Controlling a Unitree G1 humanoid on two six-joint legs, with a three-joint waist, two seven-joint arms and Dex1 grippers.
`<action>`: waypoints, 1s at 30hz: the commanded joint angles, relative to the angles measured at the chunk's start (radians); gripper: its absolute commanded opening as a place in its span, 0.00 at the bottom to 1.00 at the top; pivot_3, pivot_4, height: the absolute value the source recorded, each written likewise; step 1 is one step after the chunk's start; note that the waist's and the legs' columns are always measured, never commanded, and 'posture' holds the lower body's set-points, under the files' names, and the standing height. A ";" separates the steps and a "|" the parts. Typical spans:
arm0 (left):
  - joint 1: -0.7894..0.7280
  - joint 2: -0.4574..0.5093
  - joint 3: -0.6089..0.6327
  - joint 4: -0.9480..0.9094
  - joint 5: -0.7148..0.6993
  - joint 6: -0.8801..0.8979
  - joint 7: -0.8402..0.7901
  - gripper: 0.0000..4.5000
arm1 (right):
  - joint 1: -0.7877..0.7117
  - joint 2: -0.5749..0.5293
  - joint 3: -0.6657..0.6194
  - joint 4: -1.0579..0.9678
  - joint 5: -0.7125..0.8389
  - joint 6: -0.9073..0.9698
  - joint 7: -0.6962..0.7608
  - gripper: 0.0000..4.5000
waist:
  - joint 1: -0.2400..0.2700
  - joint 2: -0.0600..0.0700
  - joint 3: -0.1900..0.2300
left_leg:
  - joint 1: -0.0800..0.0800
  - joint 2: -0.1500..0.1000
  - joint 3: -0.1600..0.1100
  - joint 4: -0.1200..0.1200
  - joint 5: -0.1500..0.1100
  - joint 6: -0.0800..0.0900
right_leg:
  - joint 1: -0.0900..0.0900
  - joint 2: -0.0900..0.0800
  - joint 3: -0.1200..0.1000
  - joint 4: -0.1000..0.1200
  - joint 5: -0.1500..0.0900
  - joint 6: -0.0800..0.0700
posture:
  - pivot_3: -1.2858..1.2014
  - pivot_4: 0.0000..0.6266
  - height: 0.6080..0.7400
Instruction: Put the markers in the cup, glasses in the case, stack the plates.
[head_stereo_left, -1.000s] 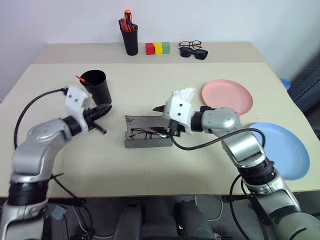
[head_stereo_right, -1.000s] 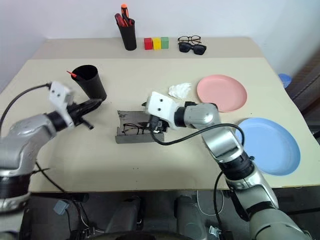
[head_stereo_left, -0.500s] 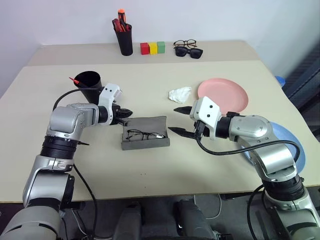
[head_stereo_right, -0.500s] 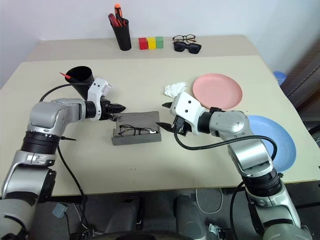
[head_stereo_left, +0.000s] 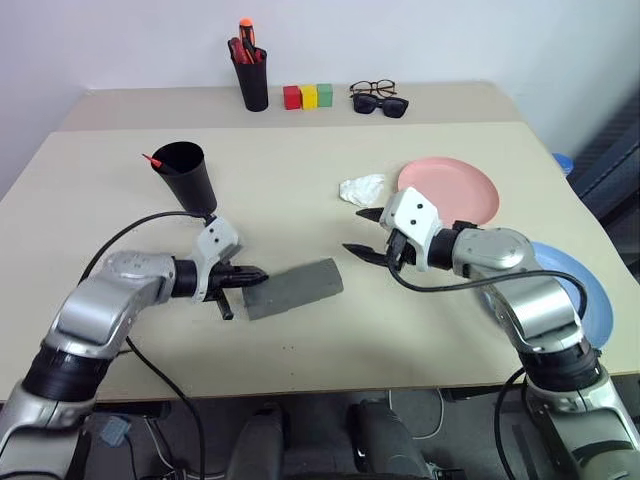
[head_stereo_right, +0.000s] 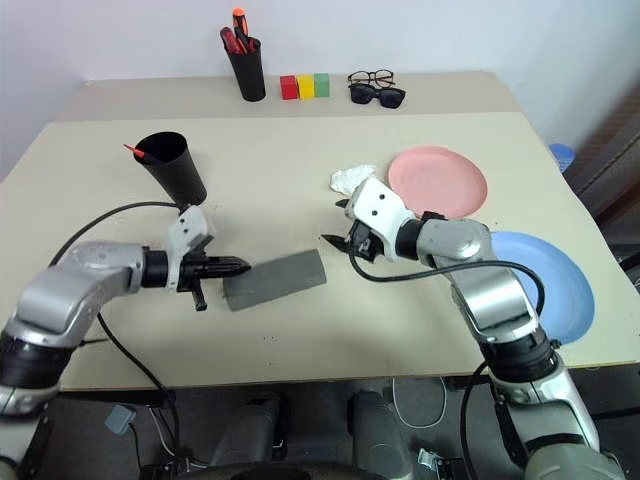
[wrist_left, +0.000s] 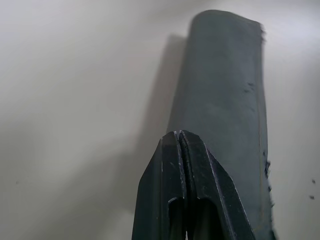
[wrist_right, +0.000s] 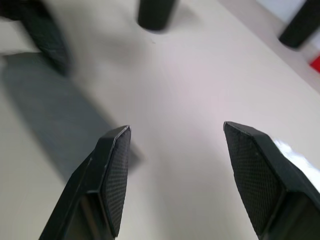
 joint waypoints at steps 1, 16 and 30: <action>0.042 -0.046 0.080 -0.019 0.025 -0.160 0.044 0.00 | -0.082 0.050 -0.011 0.163 -0.075 -0.017 -0.125 0.66 | 0.001 0.000 0.000 | 0.000 0.000 0.000 0.000 0.000 0.000 | 0.000 0.000 0.000 0.000 0.000 0.000 | 0.52 0.24 1.00; 0.160 -0.144 0.273 -0.088 -0.050 -0.225 0.163 0.00 | -0.172 0.049 0.042 0.599 -0.328 -0.105 -0.320 0.66 | -0.006 0.000 0.000 | -0.001 0.000 0.002 -0.001 0.000 0.000 | -0.001 0.000 0.000 0.000 0.000 0.000 | 0.52 0.24 1.00; 0.100 -0.187 0.223 -0.082 -0.084 -0.198 0.166 0.00 | -0.048 -0.022 0.004 0.462 -0.413 -0.195 -0.385 0.01 | 0.000 0.000 0.000 | 0.000 -0.001 0.001 0.000 0.000 0.000 | -0.001 0.000 0.000 0.000 0.000 0.000 | 0.52 0.24 1.00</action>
